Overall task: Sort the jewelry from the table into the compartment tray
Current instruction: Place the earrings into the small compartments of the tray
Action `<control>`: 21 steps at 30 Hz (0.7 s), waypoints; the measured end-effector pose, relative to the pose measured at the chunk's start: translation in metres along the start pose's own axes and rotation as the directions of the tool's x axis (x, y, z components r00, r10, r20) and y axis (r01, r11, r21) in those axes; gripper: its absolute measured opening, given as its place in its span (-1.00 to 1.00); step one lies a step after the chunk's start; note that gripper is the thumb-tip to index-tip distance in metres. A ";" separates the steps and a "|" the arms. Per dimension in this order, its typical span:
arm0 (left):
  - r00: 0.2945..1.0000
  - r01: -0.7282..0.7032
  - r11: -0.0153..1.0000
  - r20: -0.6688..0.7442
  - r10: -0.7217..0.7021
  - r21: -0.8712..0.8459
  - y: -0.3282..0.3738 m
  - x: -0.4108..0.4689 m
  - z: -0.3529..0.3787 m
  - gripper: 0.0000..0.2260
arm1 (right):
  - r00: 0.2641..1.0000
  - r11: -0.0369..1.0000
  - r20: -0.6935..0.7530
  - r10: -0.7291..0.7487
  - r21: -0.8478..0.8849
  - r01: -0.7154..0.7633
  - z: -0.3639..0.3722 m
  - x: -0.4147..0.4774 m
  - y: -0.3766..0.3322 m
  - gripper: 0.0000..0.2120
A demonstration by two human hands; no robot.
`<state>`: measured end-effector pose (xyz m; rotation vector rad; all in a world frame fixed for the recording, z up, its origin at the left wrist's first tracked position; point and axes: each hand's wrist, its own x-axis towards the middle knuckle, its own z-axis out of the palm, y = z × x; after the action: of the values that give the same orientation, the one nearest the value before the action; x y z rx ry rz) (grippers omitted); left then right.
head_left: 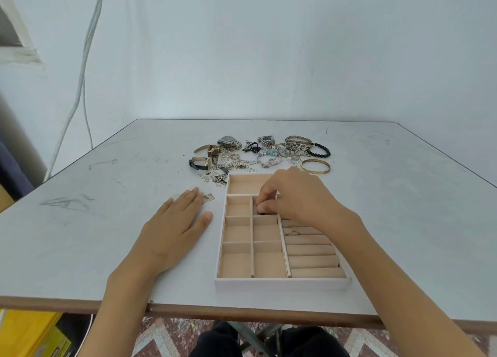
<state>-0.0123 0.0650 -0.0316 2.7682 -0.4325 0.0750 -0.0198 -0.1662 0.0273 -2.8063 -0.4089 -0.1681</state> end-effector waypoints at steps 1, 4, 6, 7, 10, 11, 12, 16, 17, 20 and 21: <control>1.000 -0.002 1.000 0.001 0.002 -0.003 -0.001 0.000 0.000 -0.49 | 1.000 0.999 0.004 0.001 0.050 -0.001 -0.002 0.000 0.002 -0.93; 1.000 -0.002 1.000 0.004 0.002 -0.002 -0.001 0.001 0.000 -0.48 | 0.998 0.961 -0.063 0.023 0.275 -0.005 -0.011 0.003 0.012 -0.96; 1.000 0.000 1.000 0.004 0.000 -0.004 -0.001 0.000 0.000 -0.49 | 0.988 0.915 -0.136 0.077 0.403 -0.016 -0.016 0.005 0.022 -0.94; 1.000 0.000 1.000 0.003 0.000 -0.005 0.000 0.000 0.000 -0.49 | 0.980 0.895 -0.168 0.111 0.446 -0.025 -0.018 0.007 0.027 -0.92; 1.000 -0.002 1.000 0.001 0.002 0.002 0.000 0.000 0.000 -0.49 | 0.950 0.843 -0.229 0.212 0.535 -0.059 -0.024 0.011 0.045 -0.90; 1.000 -0.002 1.000 0.001 0.002 0.006 -0.001 0.000 0.000 -0.49 | 0.939 0.826 -0.241 0.244 0.559 -0.072 -0.026 0.013 0.050 -0.90; 1.000 -0.003 1.000 0.000 0.003 0.008 0.000 0.000 0.000 -0.49 | 0.929 0.816 -0.248 0.275 0.572 -0.088 -0.026 0.015 0.056 -0.91; 1.000 -0.003 1.000 -0.004 0.003 0.005 0.000 0.001 0.000 -0.49 | 0.908 0.813 -0.210 0.363 0.548 -0.199 -0.024 0.024 0.079 -0.88; 1.000 -0.004 1.000 -0.006 0.004 0.005 -0.001 0.001 0.001 -0.49 | 0.903 0.812 -0.195 0.383 0.536 -0.229 -0.022 0.025 0.084 -0.86; 1.000 -0.007 1.000 -0.008 0.007 0.005 -0.002 0.001 0.002 -0.49 | 0.897 0.823 -0.182 0.402 0.501 -0.267 -0.017 0.028 0.095 -0.86; 1.000 -0.007 1.000 -0.008 0.007 0.004 -0.002 0.001 0.002 -0.49 | 0.896 0.829 -0.185 0.403 0.489 -0.272 -0.016 0.029 0.097 -0.87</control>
<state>-0.0105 0.0658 -0.0339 2.7691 -0.4397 0.0889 0.0351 -0.2528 0.0201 -2.2933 0.1200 -0.3385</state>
